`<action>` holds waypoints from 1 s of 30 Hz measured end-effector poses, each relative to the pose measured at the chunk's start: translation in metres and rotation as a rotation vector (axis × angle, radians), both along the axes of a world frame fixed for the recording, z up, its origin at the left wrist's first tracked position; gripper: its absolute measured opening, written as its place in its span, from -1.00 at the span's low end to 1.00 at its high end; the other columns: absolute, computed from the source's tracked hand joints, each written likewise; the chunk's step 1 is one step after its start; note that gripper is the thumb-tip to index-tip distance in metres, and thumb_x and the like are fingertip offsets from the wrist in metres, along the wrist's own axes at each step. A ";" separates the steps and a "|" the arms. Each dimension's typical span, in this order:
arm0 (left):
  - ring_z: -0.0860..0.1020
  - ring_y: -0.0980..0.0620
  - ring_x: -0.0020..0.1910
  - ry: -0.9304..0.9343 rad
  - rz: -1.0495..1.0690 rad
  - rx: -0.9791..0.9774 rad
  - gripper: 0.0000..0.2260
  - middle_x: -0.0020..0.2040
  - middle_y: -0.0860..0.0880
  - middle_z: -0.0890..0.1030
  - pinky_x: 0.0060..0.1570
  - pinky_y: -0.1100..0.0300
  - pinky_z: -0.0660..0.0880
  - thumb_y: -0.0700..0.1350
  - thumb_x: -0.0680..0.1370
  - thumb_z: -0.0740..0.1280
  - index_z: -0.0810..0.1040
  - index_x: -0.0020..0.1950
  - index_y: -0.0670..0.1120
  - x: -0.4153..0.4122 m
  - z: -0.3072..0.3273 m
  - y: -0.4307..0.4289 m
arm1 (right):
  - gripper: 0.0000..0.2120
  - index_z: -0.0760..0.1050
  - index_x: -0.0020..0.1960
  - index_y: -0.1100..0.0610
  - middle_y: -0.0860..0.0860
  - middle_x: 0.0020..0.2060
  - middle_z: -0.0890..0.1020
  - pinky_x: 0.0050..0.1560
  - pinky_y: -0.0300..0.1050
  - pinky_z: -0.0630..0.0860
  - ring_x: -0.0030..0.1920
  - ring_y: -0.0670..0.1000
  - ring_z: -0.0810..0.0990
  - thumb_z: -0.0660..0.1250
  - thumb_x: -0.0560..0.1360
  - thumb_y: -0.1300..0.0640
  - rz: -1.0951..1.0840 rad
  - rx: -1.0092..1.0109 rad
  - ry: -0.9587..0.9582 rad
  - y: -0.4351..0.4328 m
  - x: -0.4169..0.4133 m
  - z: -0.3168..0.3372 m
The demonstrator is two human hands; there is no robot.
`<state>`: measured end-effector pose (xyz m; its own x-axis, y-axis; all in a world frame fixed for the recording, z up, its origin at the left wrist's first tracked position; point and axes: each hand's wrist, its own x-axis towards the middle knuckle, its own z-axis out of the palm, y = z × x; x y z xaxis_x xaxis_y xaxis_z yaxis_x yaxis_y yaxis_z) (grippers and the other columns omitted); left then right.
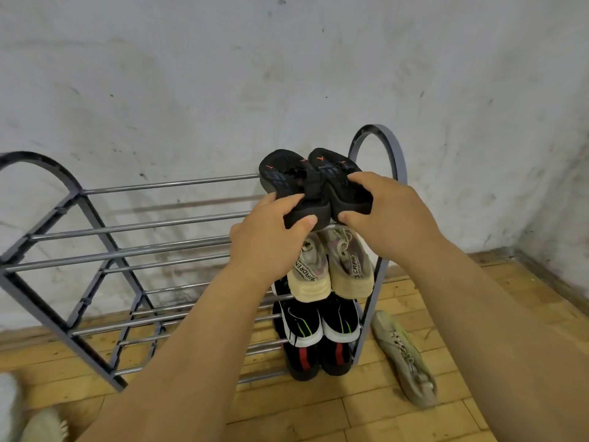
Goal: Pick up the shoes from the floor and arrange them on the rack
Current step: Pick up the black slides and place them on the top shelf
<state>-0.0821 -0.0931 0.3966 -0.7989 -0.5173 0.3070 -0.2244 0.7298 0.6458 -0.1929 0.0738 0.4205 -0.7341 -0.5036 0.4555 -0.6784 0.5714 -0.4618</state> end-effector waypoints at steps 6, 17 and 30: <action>0.41 0.09 0.41 0.054 0.032 0.046 -0.62 0.45 0.16 0.44 0.43 -0.16 0.30 0.26 0.51 0.35 0.55 0.32 0.26 0.003 0.003 0.003 | -0.41 0.41 0.47 -0.09 -0.02 0.23 0.62 0.19 0.04 0.56 0.20 0.06 0.58 0.48 0.48 -0.03 0.014 -0.001 0.026 0.001 0.000 0.003; 0.42 0.09 0.39 -0.025 0.033 -0.049 -0.57 0.58 0.09 0.29 0.46 -0.02 0.09 0.24 0.59 0.26 0.41 0.46 0.26 0.009 0.003 0.011 | -0.42 0.37 0.52 0.00 -0.01 0.42 0.48 0.29 0.03 0.49 0.37 0.07 0.48 0.43 0.55 0.00 0.027 -0.009 0.100 0.000 0.009 -0.012; 0.43 0.05 0.14 -0.043 -0.282 -0.104 -0.72 0.10 0.10 0.38 0.11 0.17 0.43 0.06 0.56 0.36 0.46 0.23 0.04 0.025 -0.113 0.110 | -0.61 0.40 0.30 0.01 0.04 0.13 0.56 -0.01 0.02 0.53 -0.04 0.04 0.57 0.33 0.54 -0.10 -0.384 -0.043 -0.386 0.125 -0.020 -0.132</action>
